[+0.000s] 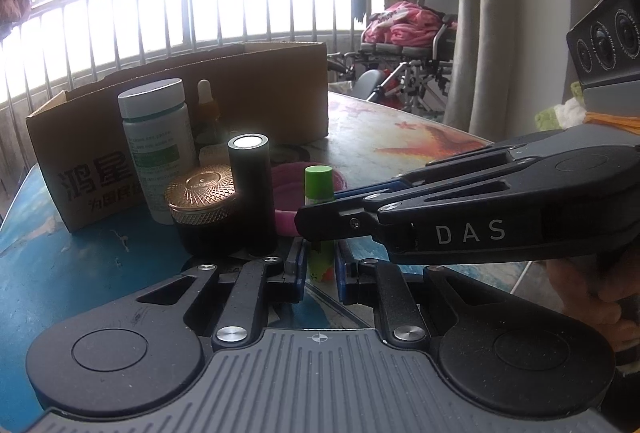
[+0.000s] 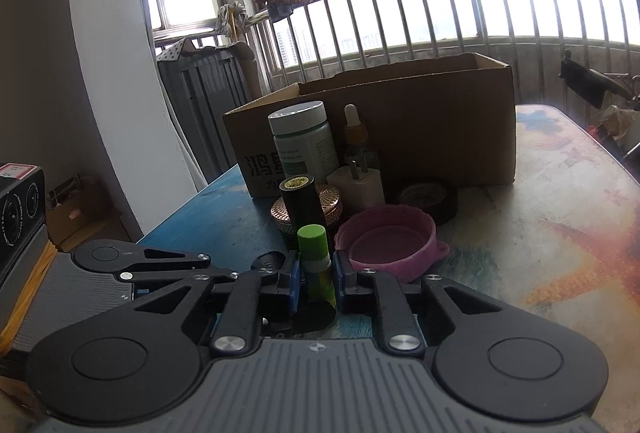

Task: Organize rigid objects
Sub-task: 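Close the right gripper around the green-capped lip balm stick, then lift the lip balm stick and carry it into the cardboard box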

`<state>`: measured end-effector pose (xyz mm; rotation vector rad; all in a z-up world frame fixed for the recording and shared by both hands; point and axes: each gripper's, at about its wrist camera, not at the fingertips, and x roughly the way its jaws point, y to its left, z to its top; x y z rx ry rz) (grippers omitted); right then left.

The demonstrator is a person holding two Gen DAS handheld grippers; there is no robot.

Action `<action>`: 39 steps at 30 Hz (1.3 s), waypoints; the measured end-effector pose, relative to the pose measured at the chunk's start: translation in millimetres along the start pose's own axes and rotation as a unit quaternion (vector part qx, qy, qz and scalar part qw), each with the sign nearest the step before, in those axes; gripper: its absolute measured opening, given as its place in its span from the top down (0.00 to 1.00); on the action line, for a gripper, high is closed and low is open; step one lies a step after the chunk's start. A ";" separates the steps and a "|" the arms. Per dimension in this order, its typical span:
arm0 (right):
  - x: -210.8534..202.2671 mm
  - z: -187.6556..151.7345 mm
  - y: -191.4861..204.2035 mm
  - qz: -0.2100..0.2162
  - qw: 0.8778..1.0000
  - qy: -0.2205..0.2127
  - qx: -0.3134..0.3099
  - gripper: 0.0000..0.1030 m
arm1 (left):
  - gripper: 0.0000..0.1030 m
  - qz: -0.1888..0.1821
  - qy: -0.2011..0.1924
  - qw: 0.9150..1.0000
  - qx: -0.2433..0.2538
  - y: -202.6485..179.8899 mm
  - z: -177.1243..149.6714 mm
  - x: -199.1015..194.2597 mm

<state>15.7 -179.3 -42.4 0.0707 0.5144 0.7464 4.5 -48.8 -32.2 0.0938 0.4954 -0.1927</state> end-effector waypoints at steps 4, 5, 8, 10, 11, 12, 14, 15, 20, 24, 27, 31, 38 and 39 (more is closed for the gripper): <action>-2.0 -2.6 -0.9 0.006 1.000 0.004 -0.003 0.84 | 0.87 -0.005 -0.003 1.000 0.007 -1.2 -1.1 -3.0; -3.1 -3.1 -0.7 0.005 1.000 0.002 -0.005 0.84 | 0.87 -0.003 -0.005 1.000 0.011 -2.1 -0.7 -3.7; -7.5 -3.6 0.7 0.008 1.000 -0.007 -0.008 0.84 | 0.87 -0.002 -0.019 1.000 0.015 -4.2 0.8 -7.8; -12.4 -2.6 1.2 0.008 1.000 -0.017 -0.009 0.84 | 0.87 0.000 -0.031 0.999 0.026 -7.4 2.3 -11.8; -14.9 -2.2 0.9 0.007 1.000 -0.021 -0.006 0.84 | 0.87 0.000 -0.038 0.999 0.031 -9.3 3.1 -14.5; -18.4 -2.0 0.1 0.010 1.000 -0.029 -0.001 0.84 | 0.87 -0.002 -0.044 0.998 0.034 -10.5 4.0 -17.1; -26.2 -1.1 -0.6 0.013 0.999 -0.042 0.003 0.84 | 0.87 -0.008 -0.057 0.998 0.027 -11.8 6.6 -23.8; -30.5 -0.4 -0.6 0.015 0.999 -0.050 0.004 0.84 | 0.87 -0.008 -0.064 0.998 0.020 -12.0 8.4 -27.2; -39.7 12.1 2.6 0.028 0.997 -0.071 0.024 0.84 | 0.87 0.012 -0.072 0.997 0.014 -9.9 28.3 -40.7; -40.6 40.1 1.2 0.062 0.995 -0.076 0.020 0.84 | 0.87 0.012 -0.070 0.997 0.008 5.0 62.3 -54.6; -34.7 76.7 0.1 0.091 0.993 -0.076 0.016 0.84 | 0.87 0.017 -0.065 0.998 -0.001 25.5 99.0 -57.7; -9.8 138.7 3.1 0.108 0.992 -0.060 -0.011 0.84 | 0.87 0.041 -0.037 0.998 0.003 61.5 152.3 -38.8; 113.9 241.0 -20.0 0.134 0.988 0.071 0.017 0.84 | 0.87 0.077 0.083 0.993 -0.025 146.6 201.6 47.2; 135.8 247.4 -27.0 0.139 0.985 0.091 0.041 0.84 | 0.87 0.075 0.110 0.991 -0.029 158.4 202.9 61.6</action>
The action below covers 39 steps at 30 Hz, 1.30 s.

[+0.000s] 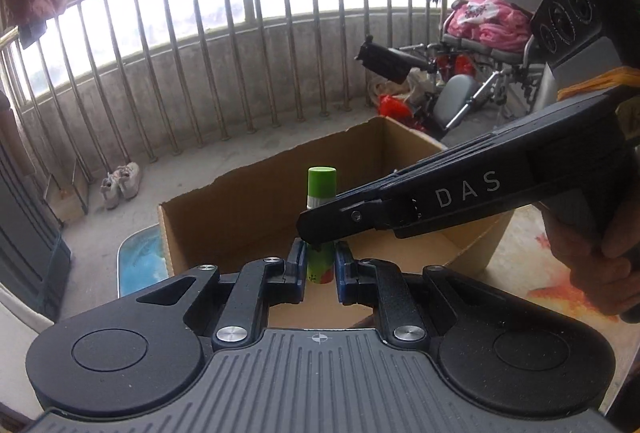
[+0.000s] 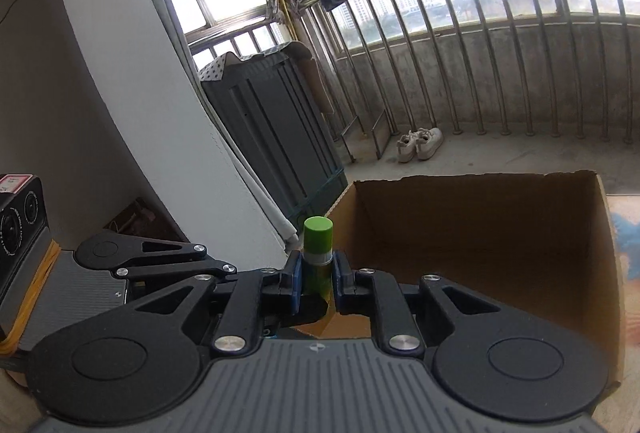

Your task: Organize rigid objects

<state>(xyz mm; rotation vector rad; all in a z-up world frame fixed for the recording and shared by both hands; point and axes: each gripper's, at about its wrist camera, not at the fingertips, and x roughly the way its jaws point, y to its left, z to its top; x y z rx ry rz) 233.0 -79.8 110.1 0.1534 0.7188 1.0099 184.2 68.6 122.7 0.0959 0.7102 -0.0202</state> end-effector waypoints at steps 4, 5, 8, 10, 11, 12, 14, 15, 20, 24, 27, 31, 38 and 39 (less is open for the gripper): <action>82.5 28.6 -43.7 0.002 0.992 0.104 0.067 0.84 | 0.87 0.029 0.080 0.996 -0.021 36.1 5.6 58.9; 99.8 32.0 -51.3 0.000 0.989 0.122 0.083 0.84 | 0.87 0.039 0.100 0.994 -0.017 41.3 4.5 70.9; 150.0 39.6 -74.4 -0.002 0.974 0.185 0.128 0.84 | 0.87 0.071 0.140 0.988 -0.009 54.1 2.4 98.1; 173.7 42.4 -78.6 -0.009 0.970 0.206 0.129 0.84 | 0.87 0.089 0.165 0.982 0.000 62.1 7.4 111.7; 181.5 42.6 -79.4 -0.013 0.969 0.208 0.132 0.84 | 0.87 0.098 0.174 0.980 0.008 64.1 10.6 115.3; 189.2 42.5 -79.6 -0.014 0.968 0.212 0.135 0.84 | 0.87 0.102 0.182 0.978 0.013 66.0 12.6 119.0; 200.5 44.0 -84.1 -0.011 0.966 0.213 0.147 0.83 | 0.87 0.114 0.206 0.972 0.030 66.2 19.6 124.2; 203.5 43.3 -90.2 -0.007 0.963 0.215 0.163 0.83 | 0.87 0.116 0.216 0.969 0.036 65.2 21.2 127.2; 221.4 39.5 -111.2 -0.007 0.953 0.231 0.194 0.83 | 0.87 0.144 0.264 0.950 0.090 52.0 24.2 144.7; 229.6 35.2 -121.3 -0.013 0.951 0.236 0.199 0.85 | 0.86 0.150 0.263 0.947 0.110 48.0 24.7 137.3; 234.9 28.1 -126.7 -0.023 0.945 0.251 0.208 0.84 | 0.86 0.150 0.271 0.938 0.157 40.7 20.6 130.8; 235.1 22.0 -124.9 -0.015 0.941 0.263 0.212 0.84 | 0.81 0.113 0.286 0.924 0.227 24.5 10.2 113.0; 219.0 22.2 -130.5 -0.043 0.943 0.255 0.208 0.83 | 0.74 0.066 0.331 0.860 0.383 -18.7 -20.8 104.8; 216.4 21.5 -131.5 -0.045 0.943 0.255 0.208 0.83 | 0.74 0.069 0.331 0.857 0.388 -22.7 -22.4 106.8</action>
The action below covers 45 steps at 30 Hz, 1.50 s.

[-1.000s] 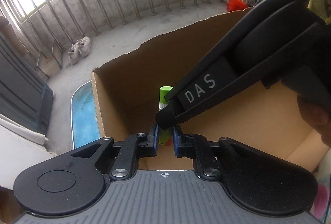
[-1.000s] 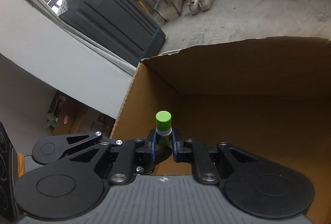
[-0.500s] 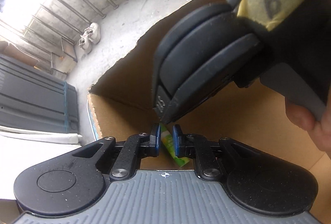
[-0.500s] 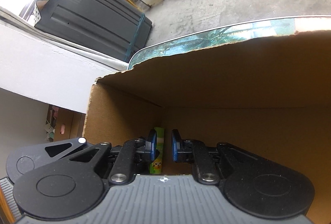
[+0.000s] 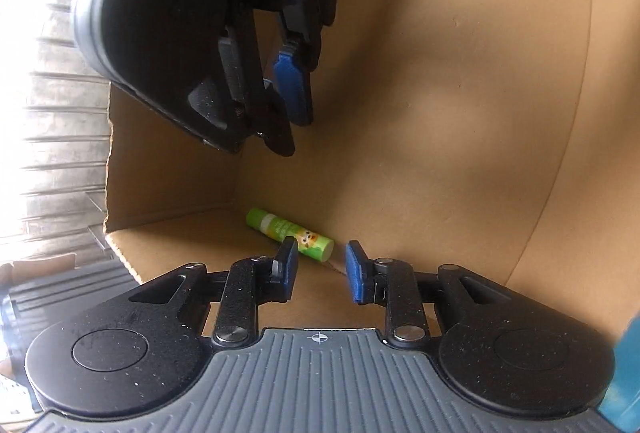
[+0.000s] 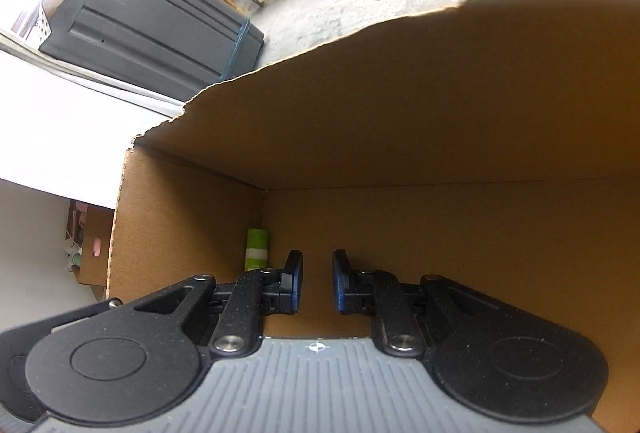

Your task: Organize rigid objects

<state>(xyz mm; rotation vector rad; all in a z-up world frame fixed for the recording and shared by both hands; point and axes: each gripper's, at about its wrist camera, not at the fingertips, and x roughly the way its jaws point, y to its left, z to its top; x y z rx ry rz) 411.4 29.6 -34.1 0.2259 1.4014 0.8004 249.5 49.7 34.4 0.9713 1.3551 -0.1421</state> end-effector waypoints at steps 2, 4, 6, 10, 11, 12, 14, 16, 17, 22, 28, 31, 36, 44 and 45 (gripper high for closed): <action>-3.9 -3.1 -2.1 -0.009 1.000 -0.002 -0.005 0.83 | 0.74 0.018 0.001 1.000 0.014 -5.9 5.2 3.2; -6.2 -3.3 -3.4 -0.022 1.000 -0.006 -0.009 0.83 | 0.75 0.032 0.017 0.999 0.025 -10.5 8.3 9.5; -7.1 -4.2 -6.4 -0.023 1.000 -0.006 -0.004 0.83 | 0.79 0.044 0.028 0.998 0.037 -14.9 9.3 12.9; -8.1 -8.2 -10.8 -0.018 1.000 -0.010 -0.002 0.83 | 0.79 0.071 0.022 0.997 0.029 -13.0 11.6 6.6; -7.8 -8.9 -10.7 -0.017 1.000 -0.010 -0.002 0.83 | 0.79 0.073 0.019 0.997 0.025 -11.8 12.7 4.9; -7.5 -9.7 -10.5 -0.016 1.000 -0.011 -0.001 0.83 | 0.79 0.076 0.016 0.997 0.019 -10.2 14.3 2.0; -6.6 -11.2 -8.9 -0.015 1.000 -0.011 -0.003 0.83 | 0.78 0.070 0.014 0.997 0.008 -8.1 17.6 -2.8; -6.0 -13.3 -7.0 -0.017 1.000 -0.011 -0.004 0.83 | 0.77 0.065 0.013 0.998 0.001 -8.3 20.6 -8.6; -5.8 -14.4 -5.9 -0.017 1.000 -0.010 -0.005 0.83 | 0.75 0.068 0.012 0.998 0.004 -9.8 21.4 -14.3; -17.7 -19.4 0.3 -0.017 1.000 -0.017 -0.013 0.83 | 0.62 0.078 -0.039 0.995 -0.043 -8.4 11.2 -74.6; -73.4 -39.1 16.7 0.003 0.997 -0.064 -0.048 0.83 | 0.61 0.087 -0.178 0.966 -0.163 -35.3 -30.3 -199.0; -118.9 -54.7 22.2 0.011 0.993 -0.096 -0.066 0.83 | 0.60 0.066 -0.252 0.944 -0.202 -71.3 -58.6 -230.2; -184.4 -113.9 17.7 0.039 0.983 -0.159 -0.083 0.83 | 0.58 -0.039 -0.374 0.895 -0.240 -143.0 -89.3 -232.6; -234.6 -235.1 -3.2 -0.012 0.956 -0.274 -0.108 0.82 | 0.57 -0.109 -0.431 0.854 -0.269 -173.7 -92.6 -126.8; -232.1 -246.4 -5.9 -0.014 0.954 -0.281 -0.106 0.82 | 0.57 -0.111 -0.430 0.853 -0.274 -176.4 -90.8 -125.1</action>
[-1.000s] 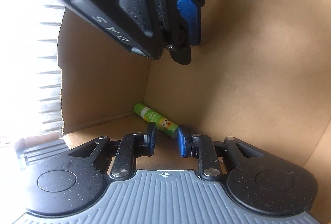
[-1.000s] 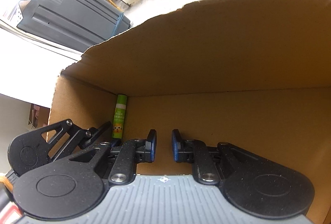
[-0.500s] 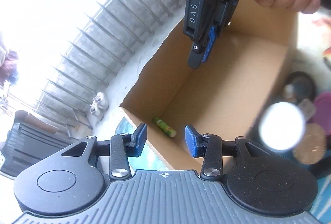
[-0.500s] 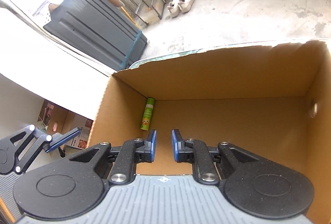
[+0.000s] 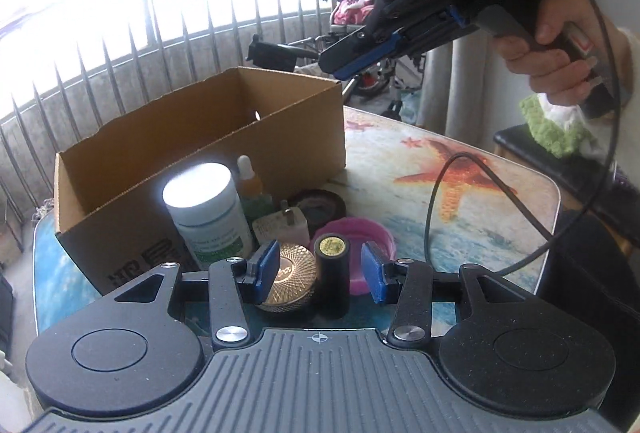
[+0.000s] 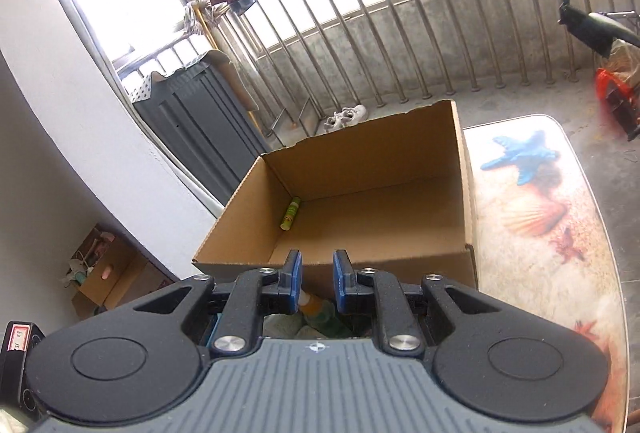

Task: Organize rigid objects
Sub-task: 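Move the right gripper back to the black gold-capped bottle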

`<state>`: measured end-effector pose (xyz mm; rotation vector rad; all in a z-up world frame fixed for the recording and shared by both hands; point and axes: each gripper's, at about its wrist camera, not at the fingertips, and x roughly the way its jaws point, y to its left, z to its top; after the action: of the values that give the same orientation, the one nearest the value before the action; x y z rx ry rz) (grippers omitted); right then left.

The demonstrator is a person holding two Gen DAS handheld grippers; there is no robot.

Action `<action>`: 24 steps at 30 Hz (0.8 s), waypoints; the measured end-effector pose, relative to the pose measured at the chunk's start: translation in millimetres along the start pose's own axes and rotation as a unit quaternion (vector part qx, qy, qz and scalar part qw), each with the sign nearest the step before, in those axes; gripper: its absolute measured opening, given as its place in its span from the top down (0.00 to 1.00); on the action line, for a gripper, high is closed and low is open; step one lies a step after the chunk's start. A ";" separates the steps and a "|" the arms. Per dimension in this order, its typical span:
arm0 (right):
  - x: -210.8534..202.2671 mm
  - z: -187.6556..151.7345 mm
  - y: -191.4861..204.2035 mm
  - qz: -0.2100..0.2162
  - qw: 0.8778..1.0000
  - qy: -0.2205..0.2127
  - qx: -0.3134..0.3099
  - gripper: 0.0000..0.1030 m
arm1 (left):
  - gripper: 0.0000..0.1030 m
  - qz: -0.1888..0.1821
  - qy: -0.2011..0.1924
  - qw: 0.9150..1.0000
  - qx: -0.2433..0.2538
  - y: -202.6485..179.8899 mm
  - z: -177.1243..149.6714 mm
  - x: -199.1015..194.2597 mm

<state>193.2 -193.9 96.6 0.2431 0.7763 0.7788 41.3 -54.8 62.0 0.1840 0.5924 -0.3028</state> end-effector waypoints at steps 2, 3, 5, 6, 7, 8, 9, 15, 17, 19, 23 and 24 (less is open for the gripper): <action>-11.3 -25.9 -6.3 0.002 1.000 -0.017 0.014 0.82 | 0.57 -0.008 -0.005 1.000 -0.009 12.5 -14.2 18.6; -14.2 -36.3 -7.3 0.002 0.999 -0.021 0.024 0.82 | 0.57 -0.009 -0.010 1.000 -0.010 13.5 -16.0 19.5; -14.5 -55.8 -7.9 0.002 0.999 -0.019 0.038 0.82 | 0.60 -0.005 -0.019 1.000 -0.005 22.3 -13.0 29.1; -12.0 -64.3 -6.4 0.003 0.999 -0.015 0.041 0.82 | 0.61 -0.003 -0.022 1.000 -0.004 24.9 -23.1 35.7; -11.4 -71.7 -4.4 0.004 0.999 -0.010 0.042 0.82 | 0.64 -0.002 -0.022 1.000 -0.003 24.8 -23.6 38.8; -11.6 -76.3 -2.1 0.004 0.999 -0.007 0.039 0.82 | 0.67 -0.005 -0.023 1.000 -0.004 26.9 -26.3 43.1; -12.9 -81.3 0.9 0.003 0.999 -0.005 0.033 0.82 | 0.68 -0.008 -0.022 1.000 -0.004 27.8 -26.3 45.3; -21.5 -97.4 20.3 -0.003 1.000 -0.002 -0.015 0.81 | 0.79 -0.003 -0.019 1.000 -0.005 26.7 -34.3 58.6; -19.6 -100.7 21.5 0.000 1.000 0.003 -0.018 0.81 | 0.79 -0.002 -0.022 1.000 -0.002 25.7 -36.9 57.4; -16.6 -103.8 21.1 0.002 1.000 0.007 -0.016 0.81 | 0.79 -0.008 -0.023 1.000 -0.001 24.7 -39.0 54.8; -12.5 -108.0 21.8 0.004 1.000 0.015 -0.019 0.81 | 0.79 -0.013 -0.020 1.000 0.000 23.4 -42.6 50.1; -12.6 -109.9 22.2 0.006 1.000 0.015 -0.022 0.81 | 0.79 -0.012 -0.019 1.000 0.002 22.7 -42.8 49.3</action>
<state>97.7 -195.7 36.5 0.1967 0.7863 0.8128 65.4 -33.6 0.8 0.1749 0.5558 -0.3307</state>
